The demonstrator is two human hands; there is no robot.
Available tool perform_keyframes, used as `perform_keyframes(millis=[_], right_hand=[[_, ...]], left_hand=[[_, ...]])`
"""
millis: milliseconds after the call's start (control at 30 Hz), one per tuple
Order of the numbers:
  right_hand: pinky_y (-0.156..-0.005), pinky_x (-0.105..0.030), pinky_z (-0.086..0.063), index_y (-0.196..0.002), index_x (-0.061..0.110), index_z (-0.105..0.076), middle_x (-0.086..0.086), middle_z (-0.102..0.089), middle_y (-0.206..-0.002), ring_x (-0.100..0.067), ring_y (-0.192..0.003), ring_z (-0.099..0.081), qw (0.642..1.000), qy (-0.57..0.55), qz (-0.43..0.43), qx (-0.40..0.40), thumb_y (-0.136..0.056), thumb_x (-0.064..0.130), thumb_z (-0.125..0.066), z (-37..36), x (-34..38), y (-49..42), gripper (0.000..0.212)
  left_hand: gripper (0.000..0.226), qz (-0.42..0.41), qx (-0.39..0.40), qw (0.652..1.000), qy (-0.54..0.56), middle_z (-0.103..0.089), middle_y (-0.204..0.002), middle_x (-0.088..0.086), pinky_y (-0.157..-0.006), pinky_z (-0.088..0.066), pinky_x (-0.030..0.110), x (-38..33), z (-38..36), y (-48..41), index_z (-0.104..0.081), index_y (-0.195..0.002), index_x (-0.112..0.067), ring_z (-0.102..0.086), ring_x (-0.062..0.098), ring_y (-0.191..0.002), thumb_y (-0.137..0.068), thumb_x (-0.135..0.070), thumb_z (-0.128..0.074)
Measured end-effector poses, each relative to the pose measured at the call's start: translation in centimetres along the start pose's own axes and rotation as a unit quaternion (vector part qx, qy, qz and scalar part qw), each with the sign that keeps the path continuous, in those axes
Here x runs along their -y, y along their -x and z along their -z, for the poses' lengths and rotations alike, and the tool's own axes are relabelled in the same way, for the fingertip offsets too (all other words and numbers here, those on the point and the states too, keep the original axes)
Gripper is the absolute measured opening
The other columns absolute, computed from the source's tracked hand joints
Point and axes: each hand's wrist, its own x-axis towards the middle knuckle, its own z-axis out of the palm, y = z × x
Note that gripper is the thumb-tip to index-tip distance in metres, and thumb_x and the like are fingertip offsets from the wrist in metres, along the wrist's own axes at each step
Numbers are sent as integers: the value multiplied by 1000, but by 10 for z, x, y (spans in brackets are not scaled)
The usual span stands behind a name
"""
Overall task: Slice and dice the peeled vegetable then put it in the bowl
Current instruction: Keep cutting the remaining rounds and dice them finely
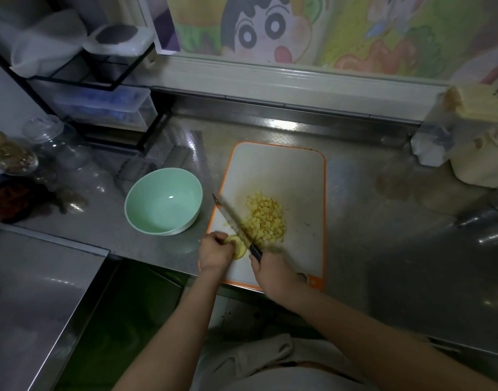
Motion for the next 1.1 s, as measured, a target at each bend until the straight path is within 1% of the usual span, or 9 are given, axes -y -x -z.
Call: perform_keyframes(millis=[133,267,367,433,533,733,900,1000,1100], right_hand=[[-61,-23,-38,-110,6,-54,-5,-54,-87,-17,-78,-57,998,-56,-11,3,-101,39,-34,-9,2,-3,39],[-63,-23,-36,-112,6,-53,-10,-61,-98,-21,-89,-62,998,-56,-6,-8,-101,40,-33,-7,-4,-5,41],[-66,-25,-40,-110,5,-53,-9,-58,-90,-23,-88,-62,994,-108,7,3,-100,37,-36,-1,-9,-6,37],[-66,-26,-43,-105,6,-54,-7,-55,-84,-20,-79,-59,990,-142,18,13,-100,33,-40,3,-13,-9,32],[-51,-13,-30,-97,14,-50,2,-46,-72,-6,-61,-44,984,-172,33,13,-99,30,-43,9,-15,-12,17],[-49,-18,-32,-86,11,-51,-2,-50,-69,-12,-59,-48,983,-180,21,19,-100,33,-40,12,-15,-11,29],[-47,-15,-30,-83,13,-49,4,-44,-64,-5,-56,-42,983,-178,30,19,-100,34,-40,18,-12,-7,28],[-50,-17,-31,-76,17,-45,4,-42,-63,-5,-55,-41,985,-165,38,27,-100,34,-39,19,-11,-3,30],[-56,-23,-36,-81,10,-51,0,-45,-65,-11,-60,-46,984,-167,36,42,-100,35,-39,19,-11,0,33]], left_hand=[[13,-7,-1,1000,-4,-64,-91,6,-81,-48,29,2,-1,-1,-60,-83,-17,-61,26,-93,-75,-8,-67],[14,-6,1,1000,-8,-62,-90,5,-83,-47,29,2,-1,-1,-59,-84,-17,-60,26,-94,-76,-8,-67],[15,-8,-1,1000,-9,-65,-96,7,-86,-48,32,3,0,-1,-59,-85,-18,-60,27,-95,-76,-11,-69],[14,-10,1,1000,-10,-66,-98,7,-86,-48,31,3,1,-1,-59,-84,-18,-60,26,-96,-76,-11,-69],[14,-10,4,1000,-7,-65,-97,7,-86,-47,29,2,1,-1,-59,-84,-17,-60,26,-95,-76,-11,-69],[14,-19,6,1000,-2,-59,-91,2,-78,-41,21,1,3,2,-58,-88,-15,-57,20,-89,-79,-9,-68],[14,-6,11,1000,15,-60,-91,4,-82,-47,27,3,3,1,-59,-91,-14,-58,21,-89,-81,-10,-67],[15,-4,8,1000,20,-61,-90,7,-85,-51,34,4,1,0,-58,-89,-14,-61,27,-92,-80,-10,-69],[16,2,6,1000,17,-60,-89,7,-81,-49,31,4,0,-1,-56,-89,-12,-61,27,-92,-79,-9,-69]])
